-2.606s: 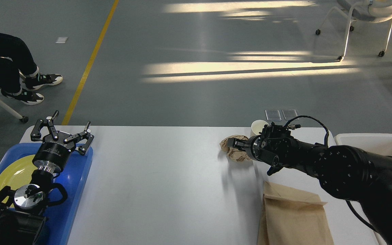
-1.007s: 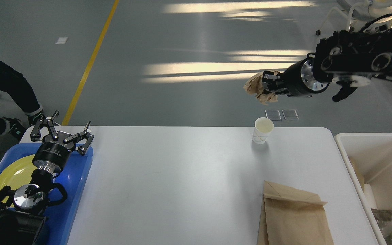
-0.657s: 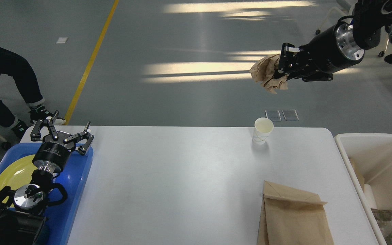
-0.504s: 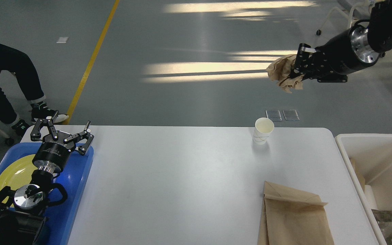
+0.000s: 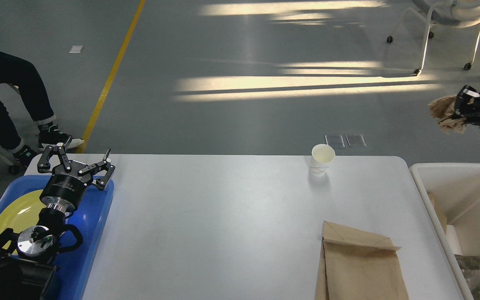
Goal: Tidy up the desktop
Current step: 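Carry the napkin over and drop it into the white bin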
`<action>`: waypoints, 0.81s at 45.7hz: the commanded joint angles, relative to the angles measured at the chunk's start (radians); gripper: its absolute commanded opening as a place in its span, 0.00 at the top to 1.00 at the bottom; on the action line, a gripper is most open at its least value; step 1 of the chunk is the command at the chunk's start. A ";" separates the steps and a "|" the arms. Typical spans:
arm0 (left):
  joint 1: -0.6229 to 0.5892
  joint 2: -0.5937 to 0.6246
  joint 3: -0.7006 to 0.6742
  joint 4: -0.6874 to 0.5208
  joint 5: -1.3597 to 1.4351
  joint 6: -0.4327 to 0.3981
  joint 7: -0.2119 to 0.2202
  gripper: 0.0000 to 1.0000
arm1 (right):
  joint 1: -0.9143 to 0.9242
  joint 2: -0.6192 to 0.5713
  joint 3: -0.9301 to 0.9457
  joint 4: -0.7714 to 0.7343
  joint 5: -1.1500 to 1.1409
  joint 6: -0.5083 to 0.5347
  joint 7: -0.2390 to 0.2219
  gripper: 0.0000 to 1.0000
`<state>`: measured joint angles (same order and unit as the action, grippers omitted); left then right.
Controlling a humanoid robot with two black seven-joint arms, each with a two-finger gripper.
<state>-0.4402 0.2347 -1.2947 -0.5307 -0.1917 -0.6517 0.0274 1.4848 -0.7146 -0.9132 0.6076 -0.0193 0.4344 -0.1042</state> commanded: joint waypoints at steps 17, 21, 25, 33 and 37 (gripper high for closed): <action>0.000 0.000 0.000 0.000 0.000 0.000 -0.001 0.04 | -0.422 -0.014 -0.001 -0.095 -0.001 -0.428 -0.002 1.00; 0.000 0.000 0.000 0.000 0.000 0.000 0.000 0.04 | -0.497 -0.006 0.000 -0.140 0.007 -0.434 -0.002 0.96; 0.000 0.000 0.000 0.000 0.000 0.000 -0.001 0.04 | -0.543 -0.002 0.007 -0.170 0.015 -0.436 -0.003 0.60; 0.000 0.000 0.000 0.000 0.000 0.000 0.000 0.04 | -0.554 -0.002 0.042 -0.195 0.018 -0.457 -0.003 0.00; 0.000 0.000 0.000 0.000 0.000 0.000 -0.001 0.04 | -0.572 -0.002 0.054 -0.193 0.018 -0.457 -0.003 0.00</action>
<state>-0.4403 0.2347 -1.2947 -0.5307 -0.1917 -0.6519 0.0274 0.9317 -0.7164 -0.8770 0.4146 -0.0021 -0.0192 -0.1070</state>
